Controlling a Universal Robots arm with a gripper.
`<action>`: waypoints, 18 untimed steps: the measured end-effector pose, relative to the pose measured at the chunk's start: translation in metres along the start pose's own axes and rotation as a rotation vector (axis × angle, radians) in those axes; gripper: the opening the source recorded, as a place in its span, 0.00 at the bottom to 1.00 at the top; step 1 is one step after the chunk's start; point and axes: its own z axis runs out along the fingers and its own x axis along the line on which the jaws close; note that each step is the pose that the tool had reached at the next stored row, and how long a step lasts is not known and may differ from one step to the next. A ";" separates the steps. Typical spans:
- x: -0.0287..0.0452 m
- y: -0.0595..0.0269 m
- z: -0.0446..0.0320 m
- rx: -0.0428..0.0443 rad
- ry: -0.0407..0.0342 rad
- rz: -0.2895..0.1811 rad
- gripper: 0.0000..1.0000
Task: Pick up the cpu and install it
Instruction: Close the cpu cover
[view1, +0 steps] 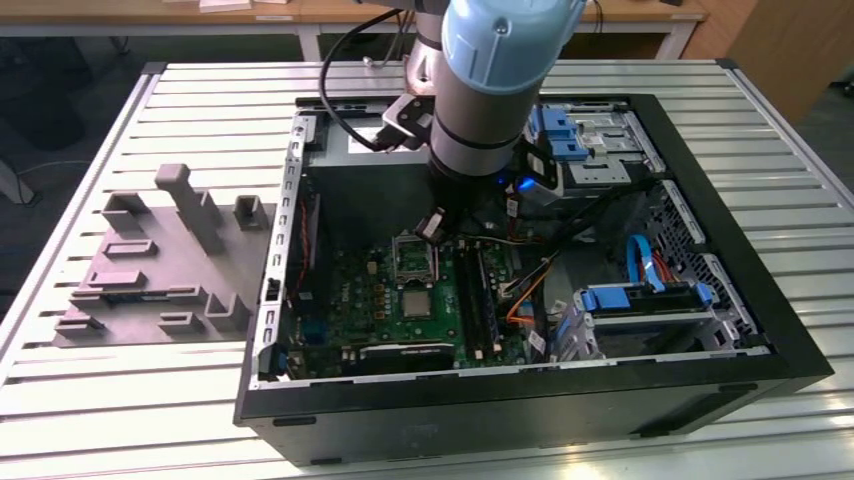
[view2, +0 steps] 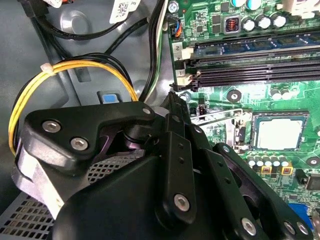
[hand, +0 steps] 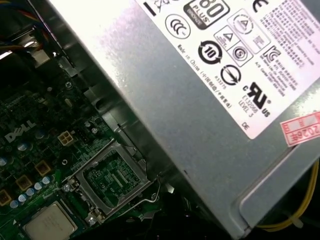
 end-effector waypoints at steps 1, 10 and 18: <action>0.0000 0.0000 0.0002 -0.0001 0.0000 0.000 0.11; 0.0004 0.0003 0.0045 -0.0001 -0.0001 0.000 0.11; 0.0012 0.0031 0.0076 0.0184 0.0222 0.001 0.11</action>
